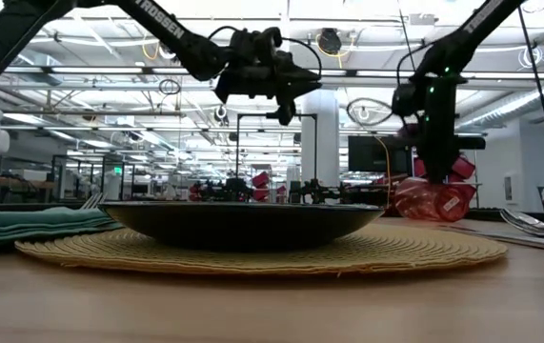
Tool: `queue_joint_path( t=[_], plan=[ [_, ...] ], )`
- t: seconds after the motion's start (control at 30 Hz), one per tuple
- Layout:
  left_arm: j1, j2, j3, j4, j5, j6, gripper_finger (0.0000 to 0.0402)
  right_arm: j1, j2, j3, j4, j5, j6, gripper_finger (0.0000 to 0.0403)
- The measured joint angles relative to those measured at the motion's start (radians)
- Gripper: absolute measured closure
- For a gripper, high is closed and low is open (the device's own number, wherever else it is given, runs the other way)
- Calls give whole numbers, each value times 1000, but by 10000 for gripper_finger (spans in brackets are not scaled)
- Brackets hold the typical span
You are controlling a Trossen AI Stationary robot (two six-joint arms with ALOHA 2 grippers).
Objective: Set table place
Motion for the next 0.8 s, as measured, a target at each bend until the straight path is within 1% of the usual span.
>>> queue_joint_path(
  t=[0.1,0.2,0.33,0.5,0.57,0.67,0.73,0.8],
  plan=[
    [14,-2,0,-34,6,1,354,19,52,4,-9,58,-6,372],
    [20,-2,0,-88,8,23,354,50,93,5,-26,48,-13,390],
    [16,-2,0,-204,11,114,354,99,107,5,-3,-73,-27,401],
    [-4,-2,0,-372,-16,247,354,145,54,13,35,-150,-36,402],
    [-27,-2,0,-425,-35,292,354,149,18,36,13,-133,-42,402],
    [-78,-2,0,-470,-72,340,354,145,-43,74,-137,-32,-49,403],
    [-115,-2,-1,-469,-89,359,354,144,-78,72,-245,4,-33,403],
    [-146,-2,-1,-463,-113,390,354,152,-106,44,-307,30,-13,403]
  ],
)
